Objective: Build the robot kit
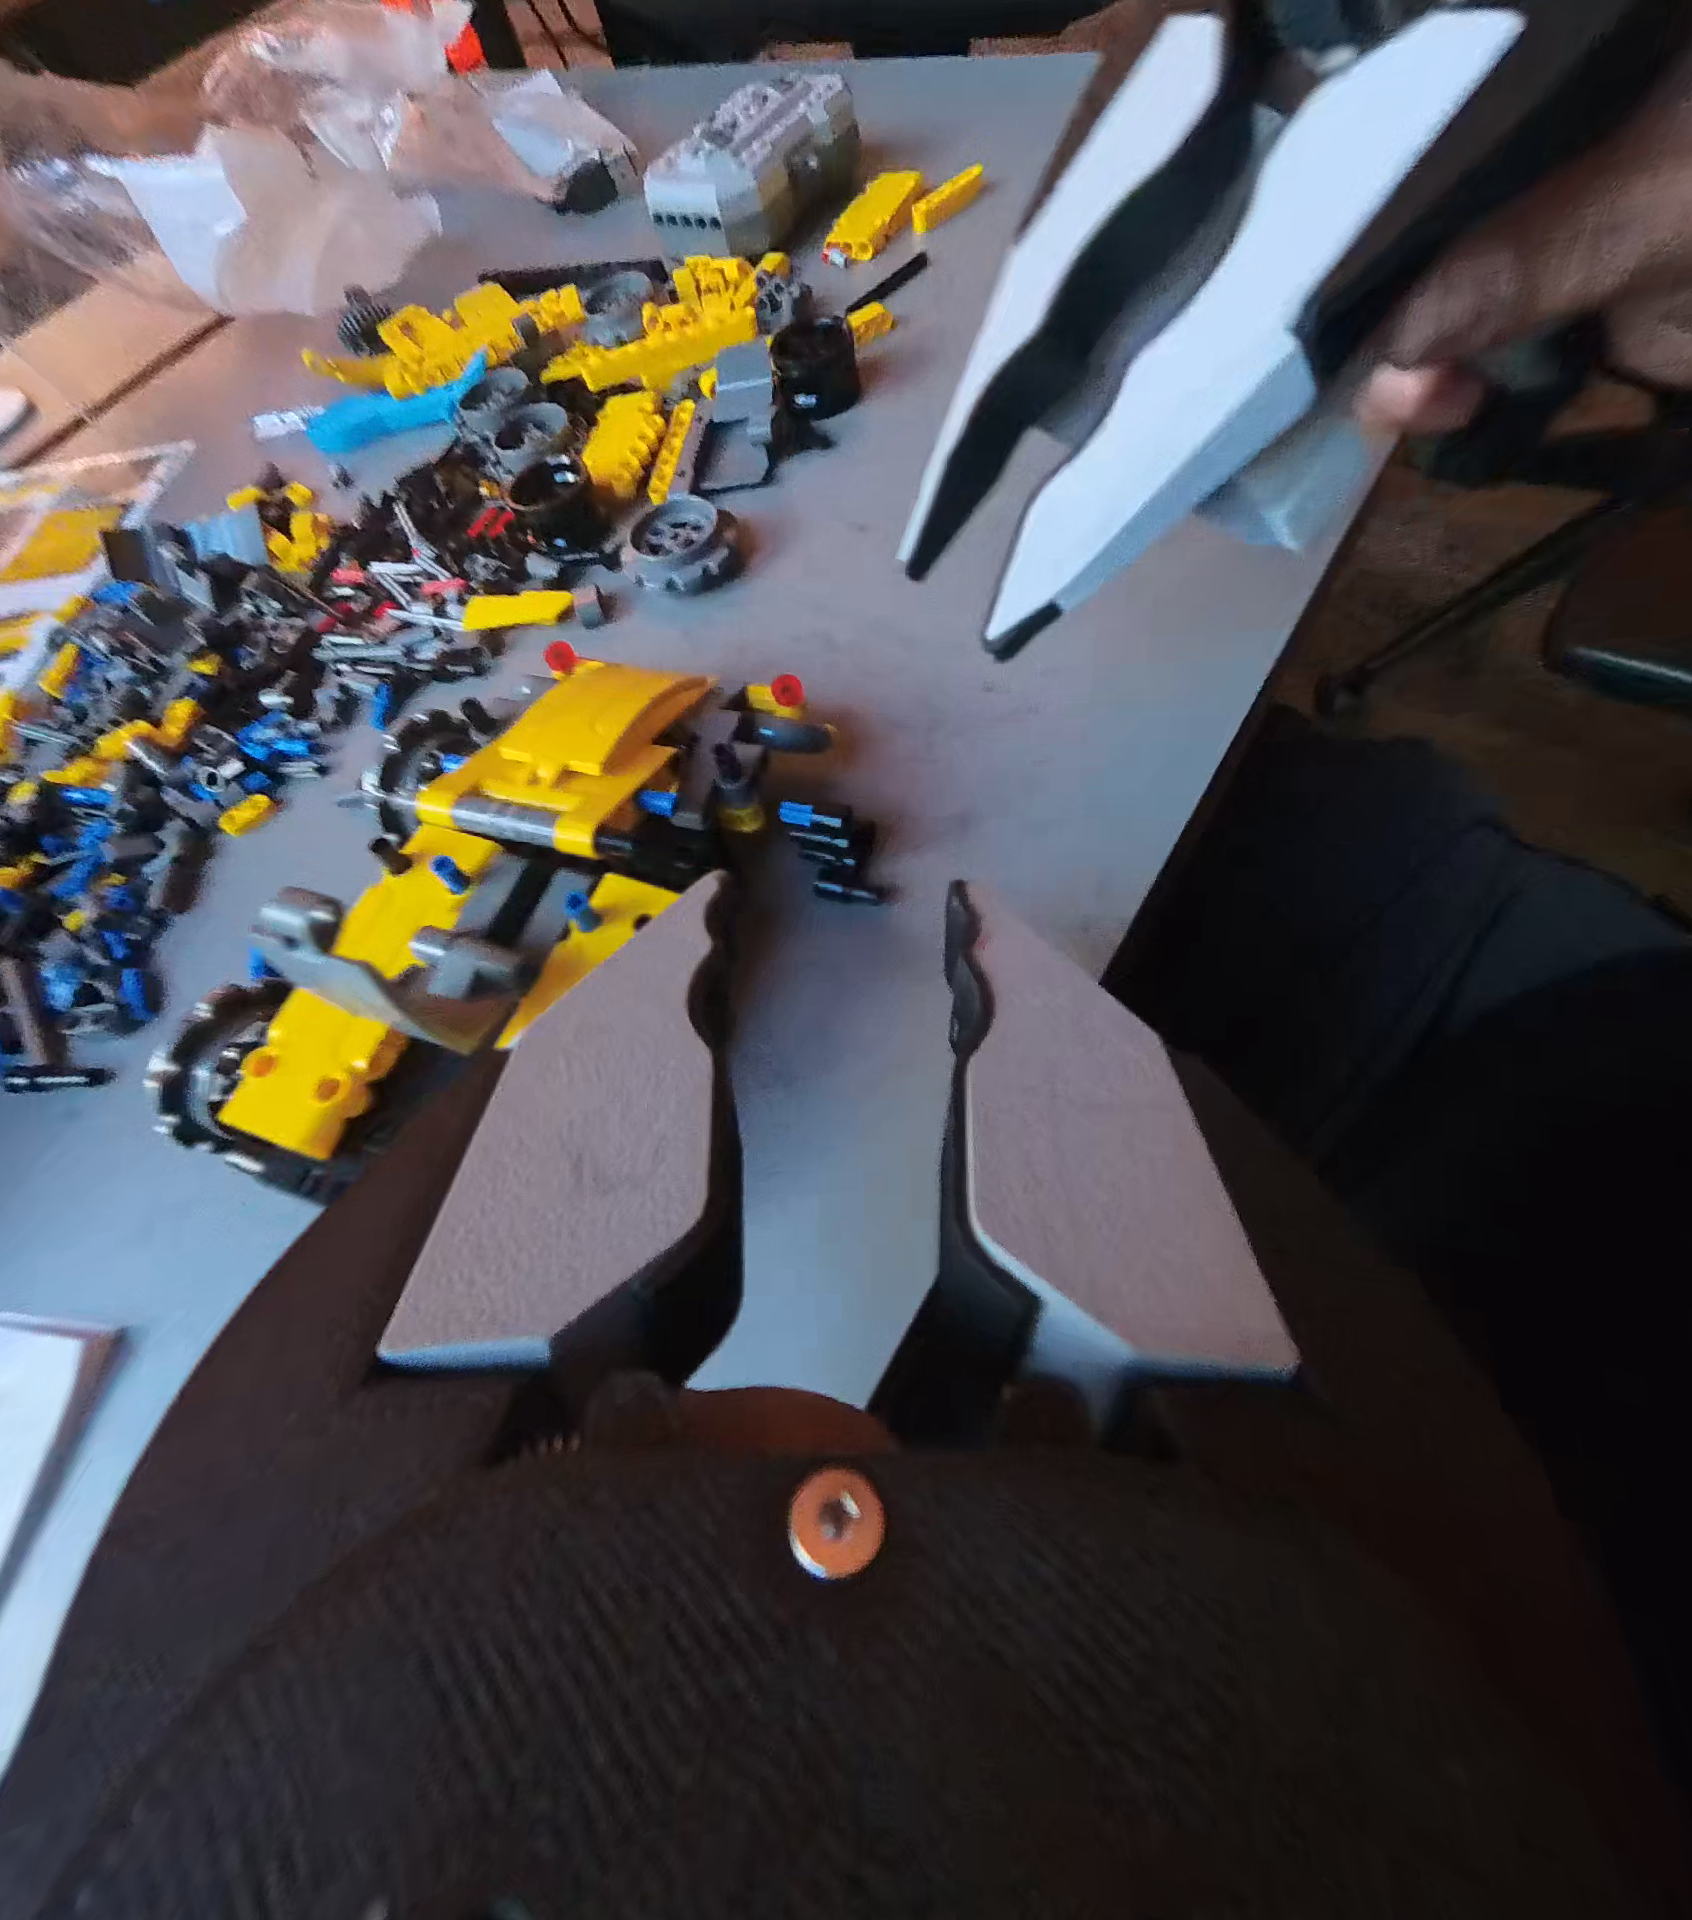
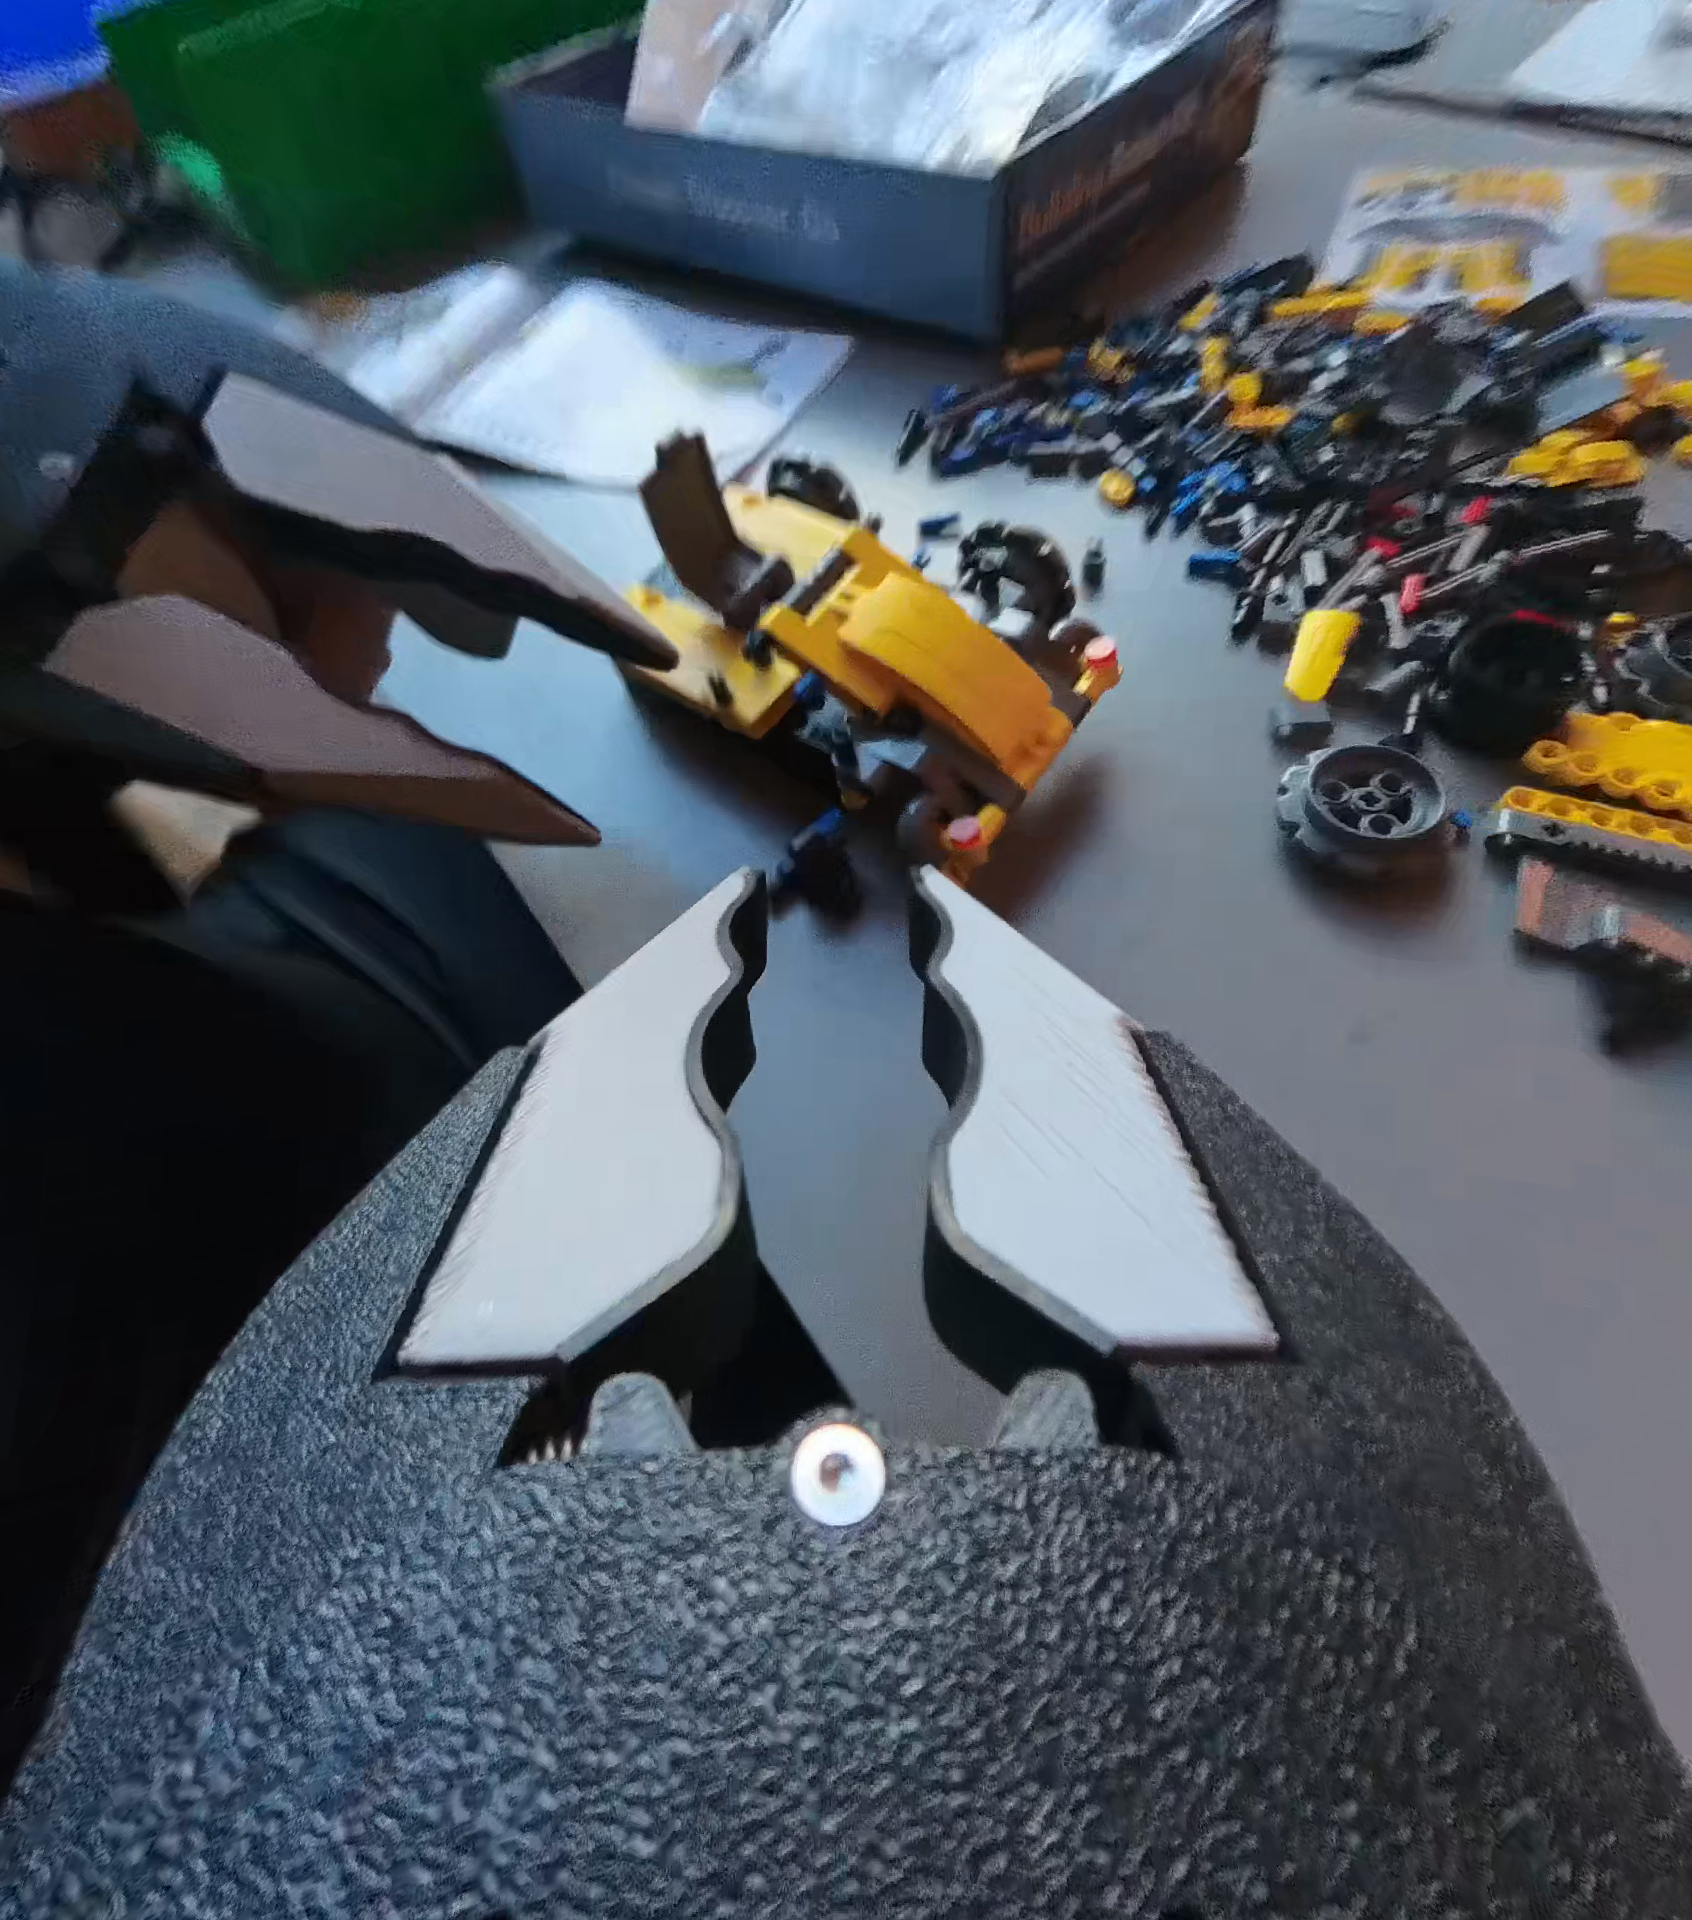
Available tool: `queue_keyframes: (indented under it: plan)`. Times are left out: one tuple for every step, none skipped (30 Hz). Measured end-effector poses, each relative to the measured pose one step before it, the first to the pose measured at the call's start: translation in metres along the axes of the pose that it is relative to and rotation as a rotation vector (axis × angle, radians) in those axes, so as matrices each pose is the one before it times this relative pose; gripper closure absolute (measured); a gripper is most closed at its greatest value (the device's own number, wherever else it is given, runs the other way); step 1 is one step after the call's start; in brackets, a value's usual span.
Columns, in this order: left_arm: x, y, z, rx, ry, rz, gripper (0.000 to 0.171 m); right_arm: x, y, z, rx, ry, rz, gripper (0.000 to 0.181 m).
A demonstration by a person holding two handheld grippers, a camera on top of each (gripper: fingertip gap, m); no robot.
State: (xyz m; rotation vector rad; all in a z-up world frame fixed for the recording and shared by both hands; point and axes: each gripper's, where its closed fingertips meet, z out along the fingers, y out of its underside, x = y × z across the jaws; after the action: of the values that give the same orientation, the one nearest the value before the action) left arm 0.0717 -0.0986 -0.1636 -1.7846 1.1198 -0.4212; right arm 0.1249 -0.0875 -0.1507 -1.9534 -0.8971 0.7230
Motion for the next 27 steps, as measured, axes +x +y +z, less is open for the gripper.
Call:
queue_keyframes:
  plan:
    - [0.00201, 0.00322, 0.0046, -0.01527, -0.0053, -0.008, 0.136, 0.00617, 0.00651, 0.00162, -0.0717, -0.0421, -0.0269, 0.153]
    - [0.00158, 0.00318, 0.0035, -0.01585, -0.0057, -0.0052, 0.138, 0.00956, 0.00296, 0.00244, -0.0488, -0.0165, -0.0342, 0.148]
    - [0.00015, 0.00201, 0.00209, -0.00886, -0.0108, -0.0106, 0.14, 0.00864, -0.00055, 0.00305, -0.0244, -0.0155, -0.0442, 0.147]
    - [-0.00096, 0.00135, 0.00106, -0.00369, -0.0143, -0.0131, 0.143, 0.00483, -0.00189, 0.00383, -0.0238, -0.0375, -0.0367, 0.148]
    - [-0.0017, 0.00122, 0.00054, -0.00355, -0.0175, -0.0119, 0.143, 0.0026, -0.00242, 0.00477, -0.027, -0.0496, -0.0229, 0.147]
    - [-0.00202, 0.00132, 0.00067, -0.0033, -0.0194, -0.0087, 0.144, 0.00051, -0.00224, 0.00525, -0.0288, -0.0585, -0.0198, 0.141]
    - [-0.00143, 0.00162, 0.00093, -0.00541, -0.0169, -0.0058, 0.147, 0.00078, -0.00188, 0.0053, -0.0258, -0.0477, -0.0251, 0.137]
    - [-0.00127, 0.00176, 0.00111, -0.00715, -0.0145, -0.0084, 0.147, 0.00425, -0.00181, 0.00493, -0.0172, -0.0137, -0.0281, 0.137]
    - [-0.00047, 0.00104, 0.00072, -0.00314, -0.0103, -0.013, 0.147, 0.00404, -0.00027, 0.00515, -0.0192, -0.0047, -0.0227, 0.137]
    - [-0.0001, 0.00033, -0.00021, 0.00263, -0.0092, -0.0152, 0.146, 0.00152, 0.00188, 0.00525, -0.0272, -0.0121, -0.0137, 0.137]
    - [0.00033, 0.00077, -0.00084, 0.00087, -0.0089, -0.0124, 0.146, 0.00022, 0.00198, 0.00463, -0.022, -0.0099, -0.0099, 0.137]
    - [0.00084, 0.00139, -0.00135, -0.00134, -0.0083, -0.007, 0.145, -0.00256, 0.00114, 0.00338, -0.009, -0.0152, -0.0125, 0.137]
    - [0.00021, 0.00147, -0.00203, 0.00196, -0.0154, -0.0025, 0.144, -0.0041, 0.00081, 0.00221, -0.0028, -0.0163, -0.0123, 0.139]
    - [-0.00073, 0.00155, -0.0024, 0.00277, -0.0214, 0.0005, 0.144, -0.00315, 0.00109, 0.00147, -0.0047, -0.005, -0.0112, 0.139]
    - [0.00008, 0.00145, -0.00229, 0.00352, -0.0161, 0.0019, 0.144, -0.00197, 0.00114, 0.00094, -0.0064, 0.0033, -0.013, 0.142]
    - [0.00079, 0.00155, -0.00232, 0.00313, -0.0108, 0.004, 0.144, -0.00146, 0.00068, 0.00059, -0.0042, 0.0056, -0.013, 0.143]
    - [-0.00156, 0.00179, -0.00297, 0.00151, -0.0243, 0.0036, 0.144, -0.00115, 0.00034, 0.00035, -0.0038, 0.0042, -0.0107, 0.143]
    - [-0.00245, 0.00186, -0.0041, 0.00326, -0.0267, 0.0038, 0.143, -0.00092, 0.00039, -0.00031, -0.0042, 0.0036, -0.0091, 0.143]
    - [-0.00226, 0.00166, -0.00519, 0.00944, -0.0188, -0.0009, 0.141, -0.00082, -0.00013, -0.00139, 0.0005, 0.0035, -0.008, 0.143]
    - [-0.00198, 0.0024, -0.00608, 0.01349, -0.011, -0.0105, 0.138, -0.00075, -0.00112, -0.00252, 0.0104, 0.0024, -0.0034, 0.143]
    - [-0.00332, 0.00322, -0.00666, 0.0171, -0.0124, -0.0262, 0.138, -0.00048, -0.00162, -0.00312, 0.0185, 0.0016, 0.0048, 0.143]
    - [-0.0027, 0.00358, -0.00655, 0.02058, -0.0005, -0.0312, 0.137, 0.00023, -0.00234, -0.0035, 0.0275, 0.004, 0.0089, 0.143]
    - [-0.00311, 0.00422, -0.00646, 0.02073, 0.0006, -0.0302, 0.137, 0.00168, -0.00375, -0.00404, 0.0423, 0.0137, 0.0055, 0.143]
    - [-0.0049, 0.00458, -0.00575, 0.01988, -0.0102, -0.0249, 0.136, 0.00334, -0.00468, -0.00453, 0.0518, 0.0239, 0.0036, 0.143]
    - [-0.00472, 0.00388, -0.00466, 0.0198, -0.0108, -0.0168, 0.136, 0.00373, -0.00413, -0.00428, 0.049, 0.0228, 0.0063, 0.144]
    - [-0.00367, 0.00246, -0.00344, 0.01724, -0.0077, -0.0124, 0.136, 0.00287, -0.00359, -0.00343, 0.0415, 0.015, 0.0067, 0.145]
    - [-0.00284, 0.00018, -0.00244, 0.0145, -0.0071, -0.0078, 0.136, 0.00202, -0.00323, -0.00258, 0.0344, 0.012, 0.0027, 0.145]
